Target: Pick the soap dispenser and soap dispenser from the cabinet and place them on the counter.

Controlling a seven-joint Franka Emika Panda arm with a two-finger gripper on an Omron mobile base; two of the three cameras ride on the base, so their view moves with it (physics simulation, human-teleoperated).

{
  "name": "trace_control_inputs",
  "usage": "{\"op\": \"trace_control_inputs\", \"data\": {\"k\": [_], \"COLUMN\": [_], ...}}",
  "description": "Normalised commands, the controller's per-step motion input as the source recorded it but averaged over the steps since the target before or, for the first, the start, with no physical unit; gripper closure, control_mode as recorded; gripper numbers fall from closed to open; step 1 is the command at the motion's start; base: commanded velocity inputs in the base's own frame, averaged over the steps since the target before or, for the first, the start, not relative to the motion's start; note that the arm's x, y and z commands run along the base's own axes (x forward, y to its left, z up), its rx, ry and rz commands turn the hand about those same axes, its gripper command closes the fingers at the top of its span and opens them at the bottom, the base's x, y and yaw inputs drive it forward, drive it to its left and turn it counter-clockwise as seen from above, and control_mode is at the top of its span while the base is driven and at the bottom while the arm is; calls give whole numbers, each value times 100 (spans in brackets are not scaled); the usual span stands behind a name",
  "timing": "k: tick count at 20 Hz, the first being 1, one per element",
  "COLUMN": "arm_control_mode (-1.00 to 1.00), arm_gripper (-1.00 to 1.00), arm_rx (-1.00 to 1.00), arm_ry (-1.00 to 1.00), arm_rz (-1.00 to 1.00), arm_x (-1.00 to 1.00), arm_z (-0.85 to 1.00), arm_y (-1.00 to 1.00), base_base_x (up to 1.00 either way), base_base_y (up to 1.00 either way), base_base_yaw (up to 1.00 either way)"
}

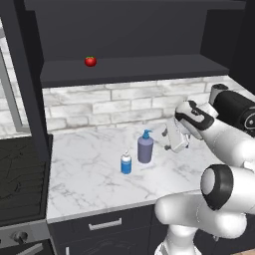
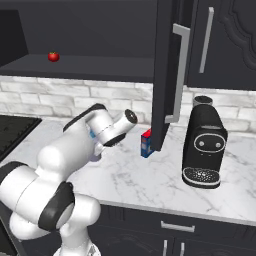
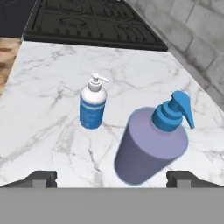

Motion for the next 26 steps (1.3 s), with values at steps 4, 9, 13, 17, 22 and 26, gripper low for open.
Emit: {"op": "trace_control_inputs", "data": {"k": [4,9,13,17,22,26], "arm_control_mode": [-100,-100,-100,-100,-100,-100], "arm_gripper": [-100,-100,-100,-100,-100,-100], "arm_rx": [-6,-3,-3,-6,-5,-6], "arm_ry": [-7,-4,2,4,7,9], "arm_rz": [-8,-6,-6,0,-5,-11], "arm_x": [-39,-24,-14,-12,-11,-5], "arm_z": [1,14,24,29,25,15], "arm_y": [0,3,9,11,6,0], "base_base_x": [0,0,0,0,0,0], "base_base_y": [0,0,0,0,0,0], "base_base_yaw": [0,0,0,0,0,0]}}
